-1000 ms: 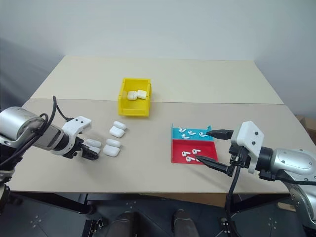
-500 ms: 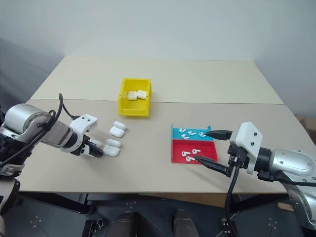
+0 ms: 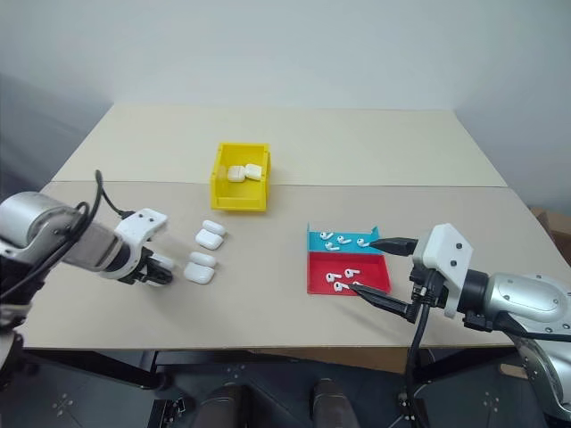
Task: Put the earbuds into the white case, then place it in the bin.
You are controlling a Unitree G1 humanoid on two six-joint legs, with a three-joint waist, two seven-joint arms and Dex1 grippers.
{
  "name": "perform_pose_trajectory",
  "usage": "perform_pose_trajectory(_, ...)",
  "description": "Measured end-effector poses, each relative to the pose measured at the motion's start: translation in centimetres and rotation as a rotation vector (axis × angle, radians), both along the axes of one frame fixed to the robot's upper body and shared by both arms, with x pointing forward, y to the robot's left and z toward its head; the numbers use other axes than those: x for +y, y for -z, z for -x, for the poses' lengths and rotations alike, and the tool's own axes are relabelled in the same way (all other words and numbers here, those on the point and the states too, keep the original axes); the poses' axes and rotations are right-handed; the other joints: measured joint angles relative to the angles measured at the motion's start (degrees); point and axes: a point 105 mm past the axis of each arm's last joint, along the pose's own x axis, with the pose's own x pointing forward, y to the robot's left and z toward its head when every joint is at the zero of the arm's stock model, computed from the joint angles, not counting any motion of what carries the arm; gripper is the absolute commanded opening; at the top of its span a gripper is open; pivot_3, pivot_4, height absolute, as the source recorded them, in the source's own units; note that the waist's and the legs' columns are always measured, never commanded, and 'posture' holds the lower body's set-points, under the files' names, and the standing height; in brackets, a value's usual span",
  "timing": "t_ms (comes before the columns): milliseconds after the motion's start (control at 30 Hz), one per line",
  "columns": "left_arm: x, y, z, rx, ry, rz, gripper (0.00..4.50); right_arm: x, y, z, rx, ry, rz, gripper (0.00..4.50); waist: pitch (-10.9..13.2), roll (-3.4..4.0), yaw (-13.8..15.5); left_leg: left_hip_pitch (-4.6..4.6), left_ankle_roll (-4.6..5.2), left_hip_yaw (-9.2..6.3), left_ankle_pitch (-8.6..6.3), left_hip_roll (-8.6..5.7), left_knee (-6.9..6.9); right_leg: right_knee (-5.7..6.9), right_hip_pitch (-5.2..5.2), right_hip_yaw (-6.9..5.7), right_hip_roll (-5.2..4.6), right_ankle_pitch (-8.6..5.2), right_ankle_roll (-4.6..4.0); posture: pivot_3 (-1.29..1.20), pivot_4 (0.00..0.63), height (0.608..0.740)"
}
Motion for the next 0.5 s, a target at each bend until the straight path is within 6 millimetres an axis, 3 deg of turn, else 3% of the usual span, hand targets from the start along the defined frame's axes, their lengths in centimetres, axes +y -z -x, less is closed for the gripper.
perform_pose_trajectory(167,0.3,-2.8,1.1,-0.143,0.064,0.080,2.82,0.0,-0.2,-0.5,-0.005,0.003,-0.010,4.50,0.03,-0.05,0.46,-0.02,-0.01,0.05,0.00,-0.01,-0.01,-0.09,0.00,-0.01,-0.07,-0.01,-0.02,0.00,0.150,0.740)
perform_pose_trajectory(233,-0.1,-4.7,0.8,-0.303,0.077,0.163,2.82,0.1,0.0,-0.9,-0.002,0.001,-0.017,4.50,0.03,-0.05,0.62,-0.01,-0.01,0.05,0.00,-0.01,0.00,-0.12,0.06,-0.07,-0.12,-0.01,-0.02,0.00,0.150,0.740)
perform_pose_trajectory(367,-3.0,-7.4,0.7,-0.640,0.185,0.394,2.82,0.2,0.0,-1.5,-0.004,0.001,-0.034,4.50,0.03,-0.05,0.73,0.00,-0.01,0.10,0.00,-0.03,0.02,-0.21,0.18,-0.07,-0.20,0.12,-0.17,0.00,0.150,0.740)
perform_pose_trajectory(500,-6.2,-9.7,1.2,-0.844,0.307,0.590,2.82,0.5,-0.8,-2.0,-0.040,-0.016,-0.040,4.50,0.03,-0.08,0.95,0.03,0.00,0.08,0.00,-0.04,0.02,-0.22,0.24,-0.09,-0.16,0.23,-0.31,0.00,0.150,0.740)
